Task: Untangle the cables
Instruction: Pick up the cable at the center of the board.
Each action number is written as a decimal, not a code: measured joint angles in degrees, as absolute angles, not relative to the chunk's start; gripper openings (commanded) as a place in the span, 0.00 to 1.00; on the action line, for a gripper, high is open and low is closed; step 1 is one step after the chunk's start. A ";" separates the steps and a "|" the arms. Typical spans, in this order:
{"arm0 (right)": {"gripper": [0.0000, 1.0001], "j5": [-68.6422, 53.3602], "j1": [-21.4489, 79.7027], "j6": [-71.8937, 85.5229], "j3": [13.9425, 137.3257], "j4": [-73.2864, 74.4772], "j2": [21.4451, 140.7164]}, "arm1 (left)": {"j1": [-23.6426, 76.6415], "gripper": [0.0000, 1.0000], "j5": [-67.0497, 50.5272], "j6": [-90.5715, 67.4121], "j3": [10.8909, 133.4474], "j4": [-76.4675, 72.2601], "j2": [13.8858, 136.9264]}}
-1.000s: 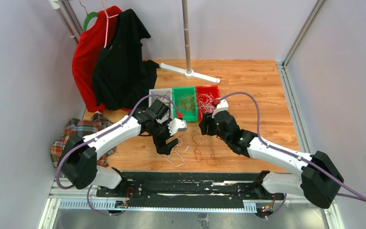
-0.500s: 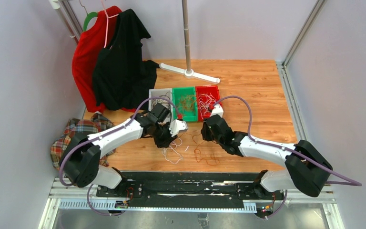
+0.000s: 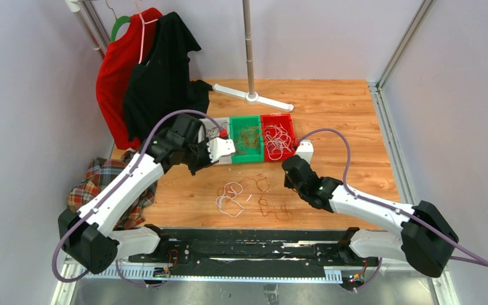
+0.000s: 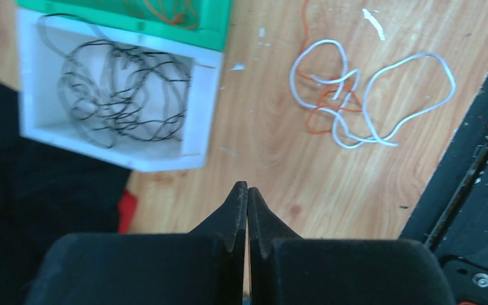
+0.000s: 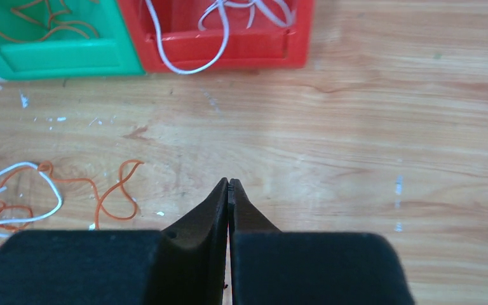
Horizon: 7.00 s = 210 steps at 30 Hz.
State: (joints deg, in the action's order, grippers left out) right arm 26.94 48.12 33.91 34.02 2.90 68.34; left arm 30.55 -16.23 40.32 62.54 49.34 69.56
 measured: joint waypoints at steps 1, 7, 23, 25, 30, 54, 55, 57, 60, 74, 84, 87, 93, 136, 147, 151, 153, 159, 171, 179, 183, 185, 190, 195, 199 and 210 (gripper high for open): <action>0.01 28.23 48.12 33.93 33.98 3.73 67.09 | 29.74 0.01 -16.19 41.08 63.53 50.00 68.84; 0.01 33.71 48.10 34.04 31.66 6.42 59.66 | 27.92 0.13 -16.43 43.09 66.85 52.71 66.78; 0.65 29.10 48.10 30.65 32.99 4.75 62.37 | 30.98 0.66 -24.18 30.35 53.84 44.23 77.82; 0.66 26.81 48.10 30.44 34.11 4.21 63.75 | 32.86 0.63 -23.00 29.98 52.25 42.24 77.87; 0.64 20.84 48.10 30.59 34.48 0.58 66.26 | 36.27 0.37 -17.96 30.06 49.47 38.52 78.89; 0.06 14.28 48.12 35.05 31.07 -6.04 73.23 | 35.97 0.01 -10.04 43.13 59.72 46.59 69.47; 0.05 14.52 48.12 35.05 31.00 -6.07 73.19 | 35.64 0.01 -10.07 43.35 60.05 46.94 69.32; 0.04 14.94 48.12 35.05 30.83 -5.80 72.84 | 34.61 0.01 -10.37 43.59 60.84 47.62 69.10; 0.02 15.44 48.12 35.03 30.41 -5.50 71.59 | 33.47 0.01 -11.09 43.75 61.67 48.18 68.84; 0.29 16.84 48.12 34.26 30.04 -4.60 68.07 | 35.90 0.67 -19.18 36.03 56.53 45.52 71.05; 0.48 18.02 48.12 33.12 30.06 -4.14 67.26 | 40.77 0.60 -12.23 30.92 45.74 34.20 76.97; 0.50 17.98 48.12 33.10 30.06 -4.19 67.64 | 40.93 0.36 -9.67 30.61 44.29 30.74 79.18; 0.53 16.43 48.12 32.99 30.06 -5.37 68.31 | 41.06 0.01 -6.59 32.34 43.31 28.23 79.40; 0.58 5.04 53.41 30.09 30.57 -20.34 84.12 | 41.98 0.41 -19.77 34.20 41.45 30.24 75.99; 0.15 12.51 54.72 30.55 28.16 -23.97 84.07 | 42.04 0.01 -14.55 34.30 41.45 27.00 76.62; 0.01 15.59 54.74 31.03 25.12 -24.05 82.26 | 42.04 0.01 -13.65 37.67 41.69 29.45 72.53; 0.01 17.43 54.74 31.48 24.05 -23.40 80.68 | 42.04 0.01 -13.58 39.22 42.54 31.55 70.83; 0.01 26.96 55.57 34.28 21.43 -15.00 71.50 | 41.52 0.01 -13.32 43.59 48.10 37.50 69.28; 0.01 46.39 55.92 42.13 21.10 6.96 56.75 | 37.89 0.01 -8.16 49.76 64.79 47.97 67.66; 0.01 48.03 55.16 44.38 23.94 13.37 60.51 | 37.87 0.01 -2.48 55.13 78.11 56.42 62.26; 0.01 48.01 53.19 45.52 23.94 15.31 60.51 | 37.74 0.01 4.05 59.33 80.99 59.27 58.57; 0.01 47.94 51.86 45.91 23.94 15.92 60.51 | 37.63 0.01 7.51 61.08 83.07 60.16 57.52; 0.01 47.94 50.81 46.06 24.05 17.15 60.49 | 37.63 0.01 11.35 63.02 89.32 60.71 57.30; 0.01 48.03 50.76 46.06 25.06 17.80 59.51 | 37.63 0.01 11.31 60.80 98.63 60.84 59.77; 0.01 48.05 50.43 46.48 25.10 18.68 58.15 | 37.63 0.01 13.19 59.55 105.03 57.41 61.34; 0.01 45.19 43.94 47.97 24.84 19.86 55.35 | 37.63 0.01 20.27 63.92 106.32 44.60 56.07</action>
State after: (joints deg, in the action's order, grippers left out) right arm 45.19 43.94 47.97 24.84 19.86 55.35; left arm 37.63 20.27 63.92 106.32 44.60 56.07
